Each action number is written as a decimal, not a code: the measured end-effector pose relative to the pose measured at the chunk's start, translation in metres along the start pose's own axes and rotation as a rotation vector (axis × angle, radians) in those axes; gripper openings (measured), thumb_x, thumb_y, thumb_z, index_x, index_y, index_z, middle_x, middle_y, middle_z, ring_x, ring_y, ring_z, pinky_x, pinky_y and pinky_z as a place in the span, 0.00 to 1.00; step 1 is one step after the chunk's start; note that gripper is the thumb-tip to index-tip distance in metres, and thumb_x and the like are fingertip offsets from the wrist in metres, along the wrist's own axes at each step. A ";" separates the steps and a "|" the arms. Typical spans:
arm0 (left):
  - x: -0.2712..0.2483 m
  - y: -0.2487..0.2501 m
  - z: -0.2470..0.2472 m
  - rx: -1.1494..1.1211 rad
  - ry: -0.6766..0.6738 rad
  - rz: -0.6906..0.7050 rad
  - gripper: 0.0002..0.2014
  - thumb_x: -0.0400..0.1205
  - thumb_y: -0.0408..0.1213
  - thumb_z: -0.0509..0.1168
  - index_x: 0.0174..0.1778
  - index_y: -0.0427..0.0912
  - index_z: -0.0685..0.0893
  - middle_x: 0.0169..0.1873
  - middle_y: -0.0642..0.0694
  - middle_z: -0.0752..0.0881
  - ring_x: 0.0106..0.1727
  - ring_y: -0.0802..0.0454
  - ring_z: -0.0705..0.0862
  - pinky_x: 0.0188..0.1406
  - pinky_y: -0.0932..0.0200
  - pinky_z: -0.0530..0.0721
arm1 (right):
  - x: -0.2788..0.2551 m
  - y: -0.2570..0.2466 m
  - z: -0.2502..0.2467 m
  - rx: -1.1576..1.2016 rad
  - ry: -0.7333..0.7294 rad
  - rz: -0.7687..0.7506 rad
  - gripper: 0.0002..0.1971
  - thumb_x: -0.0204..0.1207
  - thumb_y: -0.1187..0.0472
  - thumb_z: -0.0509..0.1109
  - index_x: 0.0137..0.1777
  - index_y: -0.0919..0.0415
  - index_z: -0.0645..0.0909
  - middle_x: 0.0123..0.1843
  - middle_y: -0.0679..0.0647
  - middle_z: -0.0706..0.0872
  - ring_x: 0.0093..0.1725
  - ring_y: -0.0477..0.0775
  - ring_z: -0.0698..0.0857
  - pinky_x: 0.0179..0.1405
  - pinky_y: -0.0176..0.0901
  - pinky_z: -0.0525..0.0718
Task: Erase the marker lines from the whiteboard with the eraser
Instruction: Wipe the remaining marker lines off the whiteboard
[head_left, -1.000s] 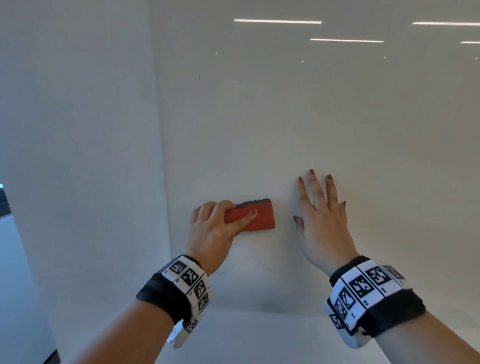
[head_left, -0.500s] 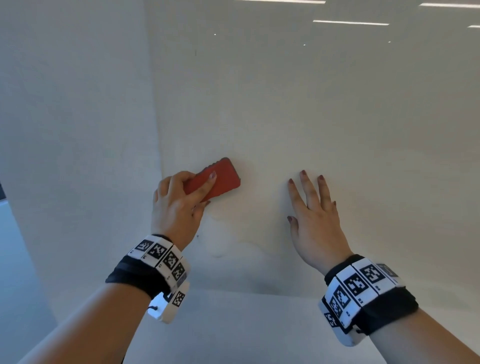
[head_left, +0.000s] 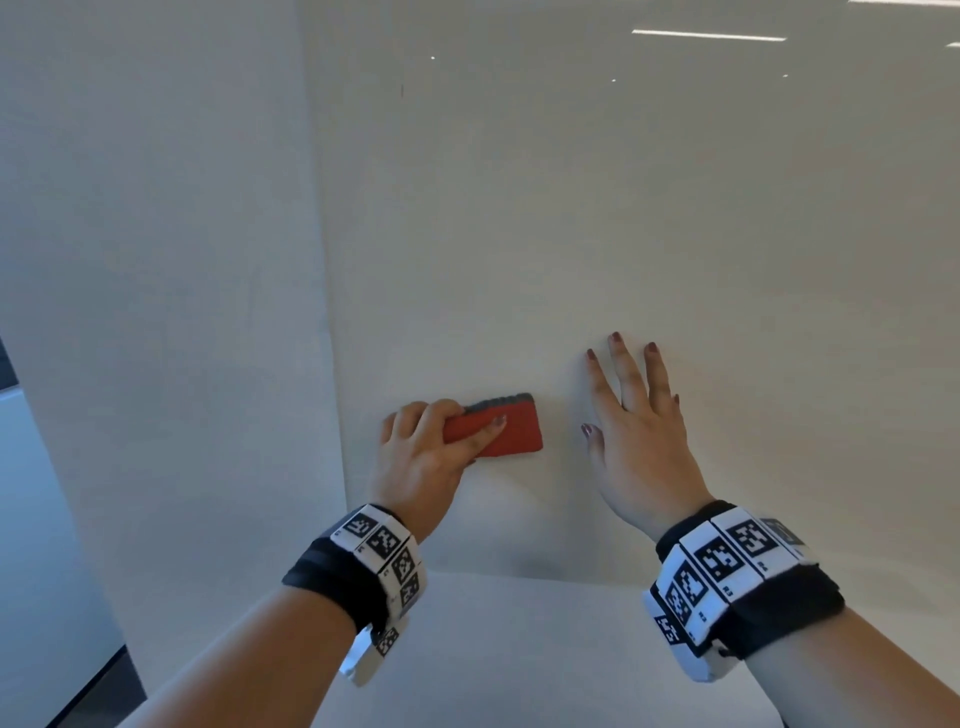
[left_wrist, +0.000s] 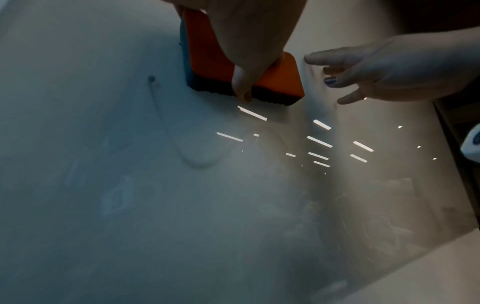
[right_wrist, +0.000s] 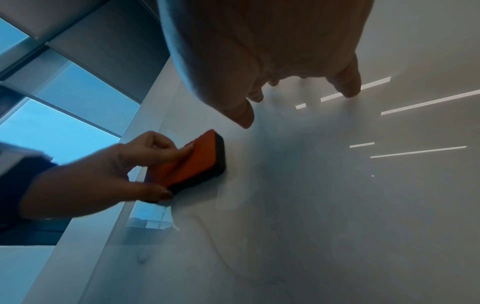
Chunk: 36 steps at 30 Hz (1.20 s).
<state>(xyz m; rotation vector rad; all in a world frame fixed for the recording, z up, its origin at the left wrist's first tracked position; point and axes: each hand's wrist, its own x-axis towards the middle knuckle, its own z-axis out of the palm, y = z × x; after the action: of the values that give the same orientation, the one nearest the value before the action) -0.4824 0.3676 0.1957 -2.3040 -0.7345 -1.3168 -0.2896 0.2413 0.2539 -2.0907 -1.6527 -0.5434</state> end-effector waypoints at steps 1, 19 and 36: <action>0.008 0.000 -0.005 0.004 0.008 -0.016 0.25 0.73 0.37 0.74 0.64 0.63 0.82 0.54 0.44 0.81 0.51 0.40 0.75 0.51 0.42 0.76 | 0.000 -0.001 0.000 0.007 0.004 0.002 0.34 0.84 0.56 0.57 0.85 0.51 0.45 0.85 0.47 0.33 0.82 0.58 0.32 0.77 0.70 0.57; 0.016 -0.051 -0.030 0.064 0.041 -0.126 0.26 0.75 0.42 0.72 0.70 0.59 0.78 0.58 0.42 0.77 0.56 0.38 0.73 0.54 0.40 0.77 | -0.001 0.004 -0.002 -0.020 -0.010 -0.013 0.33 0.84 0.56 0.55 0.85 0.50 0.43 0.84 0.46 0.32 0.82 0.57 0.31 0.78 0.69 0.55; -0.046 -0.011 0.009 0.053 -0.213 0.029 0.43 0.59 0.40 0.83 0.69 0.65 0.73 0.48 0.47 0.80 0.43 0.41 0.81 0.41 0.45 0.81 | 0.000 -0.001 -0.002 -0.035 -0.031 0.005 0.34 0.84 0.54 0.54 0.84 0.50 0.38 0.83 0.45 0.28 0.81 0.58 0.29 0.79 0.67 0.57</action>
<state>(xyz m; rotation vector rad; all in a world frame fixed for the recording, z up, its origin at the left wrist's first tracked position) -0.5030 0.3699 0.1520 -2.4271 -0.7899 -1.0366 -0.2904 0.2407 0.2559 -2.1383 -1.6657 -0.5452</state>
